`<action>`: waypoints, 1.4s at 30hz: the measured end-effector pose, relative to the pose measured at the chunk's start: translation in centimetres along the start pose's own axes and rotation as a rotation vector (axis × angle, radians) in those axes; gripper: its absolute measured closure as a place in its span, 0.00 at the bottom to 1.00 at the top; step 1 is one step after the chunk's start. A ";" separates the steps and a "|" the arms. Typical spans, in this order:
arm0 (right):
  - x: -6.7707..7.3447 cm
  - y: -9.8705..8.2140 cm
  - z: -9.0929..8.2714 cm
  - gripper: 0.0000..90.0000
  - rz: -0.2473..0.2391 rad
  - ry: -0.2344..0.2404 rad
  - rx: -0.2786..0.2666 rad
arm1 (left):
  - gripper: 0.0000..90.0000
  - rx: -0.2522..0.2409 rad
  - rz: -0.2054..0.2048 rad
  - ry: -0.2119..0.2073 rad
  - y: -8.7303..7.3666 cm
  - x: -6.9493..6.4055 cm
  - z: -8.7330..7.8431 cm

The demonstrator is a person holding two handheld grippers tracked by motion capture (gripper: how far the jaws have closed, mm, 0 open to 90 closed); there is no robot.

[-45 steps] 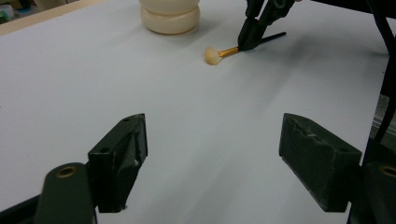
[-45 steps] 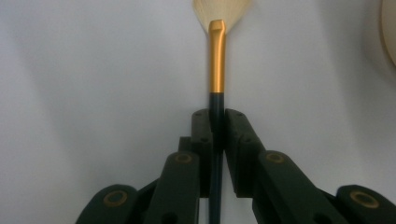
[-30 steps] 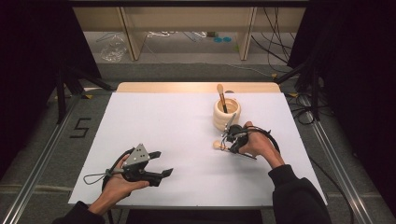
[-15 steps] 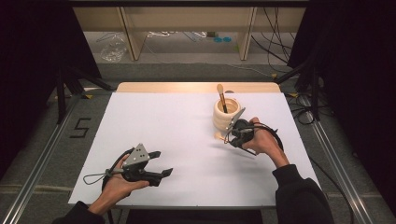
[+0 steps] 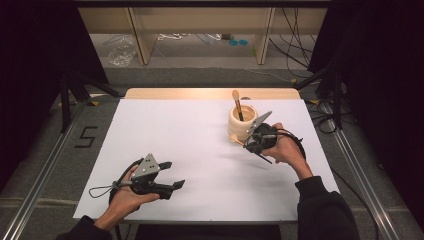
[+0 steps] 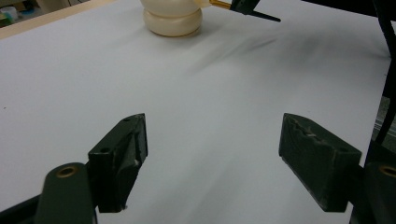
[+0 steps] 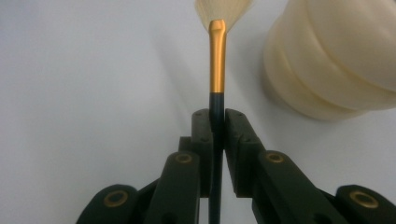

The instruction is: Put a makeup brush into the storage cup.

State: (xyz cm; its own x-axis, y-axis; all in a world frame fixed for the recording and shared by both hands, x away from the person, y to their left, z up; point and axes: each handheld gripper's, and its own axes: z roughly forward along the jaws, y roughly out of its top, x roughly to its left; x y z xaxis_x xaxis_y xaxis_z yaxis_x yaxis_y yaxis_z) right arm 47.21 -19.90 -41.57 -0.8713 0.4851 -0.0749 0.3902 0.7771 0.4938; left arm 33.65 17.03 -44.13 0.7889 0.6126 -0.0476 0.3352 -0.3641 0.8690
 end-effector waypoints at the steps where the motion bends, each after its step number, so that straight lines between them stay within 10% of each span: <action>1: 0.0 0.0 -0.1 0.93 0.000 -0.006 -0.010 | 0.27 0.000 -0.001 -0.001 0.0 0.0 0.0; 42: -3.3 -0.6 -5.3 0.93 0.225 -0.106 -0.598 | 0.26 0.001 -0.003 0.004 0.0 0.1 0.0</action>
State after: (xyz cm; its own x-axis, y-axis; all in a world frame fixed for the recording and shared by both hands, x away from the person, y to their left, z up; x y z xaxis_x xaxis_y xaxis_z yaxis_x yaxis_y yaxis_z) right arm 48.31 -24.07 -36.99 -0.7411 0.6712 0.0166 0.3002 0.3090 0.9024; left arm 33.74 17.05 -44.15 0.7856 0.6168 -0.0484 0.3382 -0.3626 0.8684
